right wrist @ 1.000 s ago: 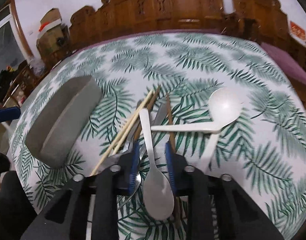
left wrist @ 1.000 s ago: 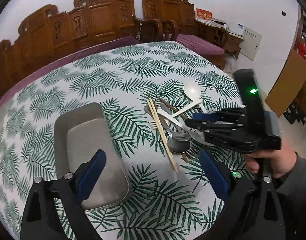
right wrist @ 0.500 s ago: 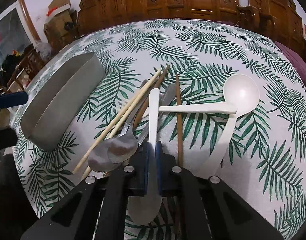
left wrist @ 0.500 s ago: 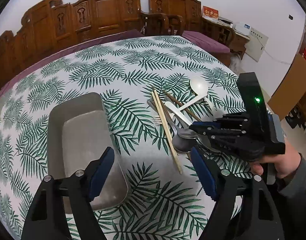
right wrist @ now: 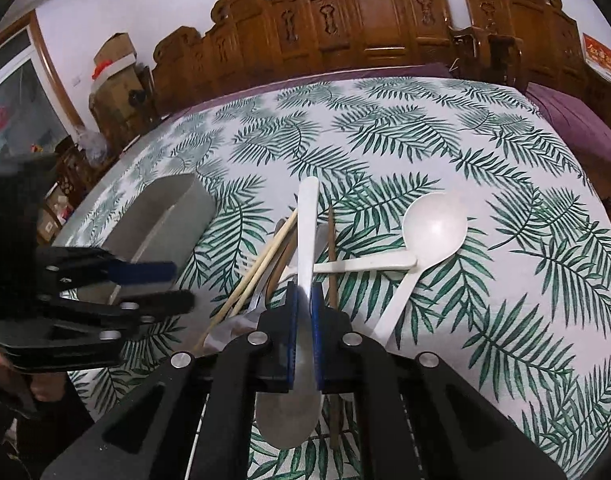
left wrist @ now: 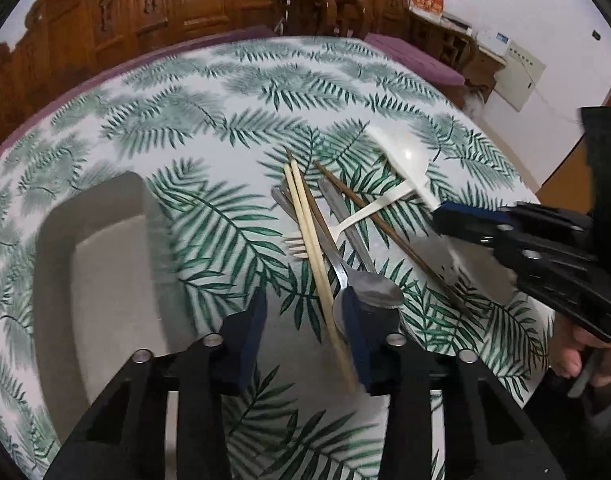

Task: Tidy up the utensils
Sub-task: 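Close the right gripper on a white plastic spoon while the left gripper grasps a chopstick, then carry the chopstick and spoon into the grey tray and open both grippers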

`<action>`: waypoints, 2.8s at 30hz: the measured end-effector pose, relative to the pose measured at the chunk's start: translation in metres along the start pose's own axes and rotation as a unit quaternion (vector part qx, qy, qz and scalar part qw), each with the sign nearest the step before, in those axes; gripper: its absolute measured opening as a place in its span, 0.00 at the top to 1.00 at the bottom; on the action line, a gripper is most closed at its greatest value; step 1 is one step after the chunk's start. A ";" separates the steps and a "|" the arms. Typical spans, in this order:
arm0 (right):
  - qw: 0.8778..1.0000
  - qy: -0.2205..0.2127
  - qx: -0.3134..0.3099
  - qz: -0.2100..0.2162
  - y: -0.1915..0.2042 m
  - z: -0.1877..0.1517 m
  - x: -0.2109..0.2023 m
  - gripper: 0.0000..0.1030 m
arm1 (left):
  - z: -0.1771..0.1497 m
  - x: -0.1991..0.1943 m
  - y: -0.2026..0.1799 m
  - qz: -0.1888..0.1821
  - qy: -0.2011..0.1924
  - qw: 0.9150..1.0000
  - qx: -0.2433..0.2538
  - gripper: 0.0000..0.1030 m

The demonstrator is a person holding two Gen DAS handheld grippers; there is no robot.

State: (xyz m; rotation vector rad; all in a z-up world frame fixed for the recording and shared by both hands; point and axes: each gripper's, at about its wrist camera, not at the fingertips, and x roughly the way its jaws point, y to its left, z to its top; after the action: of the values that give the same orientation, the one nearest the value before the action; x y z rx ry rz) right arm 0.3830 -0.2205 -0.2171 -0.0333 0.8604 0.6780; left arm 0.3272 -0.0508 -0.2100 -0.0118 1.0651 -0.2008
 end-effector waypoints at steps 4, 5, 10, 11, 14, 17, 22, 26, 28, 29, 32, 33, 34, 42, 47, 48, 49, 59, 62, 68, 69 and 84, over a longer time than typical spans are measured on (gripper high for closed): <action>1.000 -0.003 0.001 -0.001 0.000 0.001 -0.003 0.92 | 0.004 0.020 0.003 -0.003 0.022 1.000 -0.012 0.80; 1.000 -0.003 0.001 -0.002 0.000 0.001 -0.004 0.92 | 0.004 0.023 0.002 0.000 0.024 1.000 -0.012 0.81; 1.000 -0.002 0.003 -0.002 0.001 0.000 -0.004 0.92 | 0.004 0.034 0.000 0.009 0.037 0.999 -0.013 0.85; 1.000 -0.002 0.004 -0.002 0.001 0.000 -0.003 0.92 | 0.005 0.035 0.000 0.007 0.038 0.999 -0.015 0.85; 1.000 0.002 0.004 -0.004 0.001 -0.001 -0.001 0.92 | 0.007 0.037 0.001 0.002 0.040 0.999 -0.019 0.85; 1.000 0.003 0.002 -0.003 0.004 0.000 0.001 0.92 | 0.010 0.040 0.001 0.000 0.043 0.999 -0.022 0.84; 1.000 0.006 -0.001 -0.005 0.006 -0.001 0.003 0.92 | 0.009 0.041 0.005 -0.007 0.044 0.998 -0.039 0.95; 1.000 0.006 -0.001 -0.005 0.005 -0.001 0.003 0.92 | 0.007 0.039 0.010 -0.008 0.043 0.998 -0.049 1.00; 1.000 0.006 -0.003 -0.004 0.006 -0.001 0.004 0.92 | 0.006 0.039 0.012 -0.009 0.043 0.998 -0.051 1.00; 1.000 0.007 -0.004 -0.004 0.006 -0.001 0.004 0.92 | 0.006 0.040 0.013 -0.005 0.042 0.998 -0.050 1.00; 1.000 0.008 -0.006 -0.005 0.008 -0.001 0.005 0.92 | 0.009 0.041 0.012 -0.002 0.045 0.998 -0.049 1.00; 1.000 0.009 -0.007 -0.006 0.008 -0.001 0.006 0.92 | 0.010 0.042 0.012 -0.002 0.046 0.998 -0.049 1.00; 1.000 0.009 -0.007 -0.007 0.008 -0.001 0.006 0.92 | 0.011 0.043 0.012 -0.001 0.048 0.998 -0.049 0.98; 1.000 0.007 -0.007 -0.008 0.008 -0.002 0.005 0.92 | 0.022 0.051 0.010 0.019 0.059 0.997 -0.043 0.95; 1.000 0.003 -0.006 -0.006 0.009 -0.001 0.003 0.92 | 0.020 0.044 0.012 0.024 0.048 0.998 -0.045 0.96; 1.000 0.002 -0.006 -0.005 0.010 -0.001 0.003 0.92 | 0.019 0.040 0.012 0.023 0.045 0.998 -0.045 0.96; 1.000 0.001 -0.007 -0.005 0.011 -0.001 0.002 0.92 | 0.018 0.035 0.012 0.023 0.039 0.998 -0.044 0.96; 1.000 -0.014 -0.026 0.007 0.036 0.004 -0.007 0.92 | 0.002 -0.019 0.018 0.024 -0.023 0.999 -0.015 0.96; 0.999 -0.024 -0.034 0.015 0.049 0.007 -0.011 0.92 | -0.004 -0.032 0.029 0.015 -0.033 0.999 -0.022 0.96; 0.998 -0.038 -0.045 0.027 0.075 0.015 -0.010 0.92 | -0.015 -0.058 0.054 0.000 -0.059 0.998 -0.035 0.96; 0.998 -0.038 -0.047 0.027 0.079 0.015 -0.009 0.92 | -0.016 -0.062 0.059 0.000 -0.064 0.997 -0.036 0.96; 0.998 -0.032 -0.052 0.010 0.101 0.013 0.020 0.92 | -0.046 -0.066 0.116 0.011 -0.070 0.995 -0.064 0.96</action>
State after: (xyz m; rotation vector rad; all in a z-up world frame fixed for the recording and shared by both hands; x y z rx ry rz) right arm 0.3444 -0.1263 -0.1985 -0.0960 0.7648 0.7387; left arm 0.2743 0.0786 -0.1875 -0.1281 0.9356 -0.1086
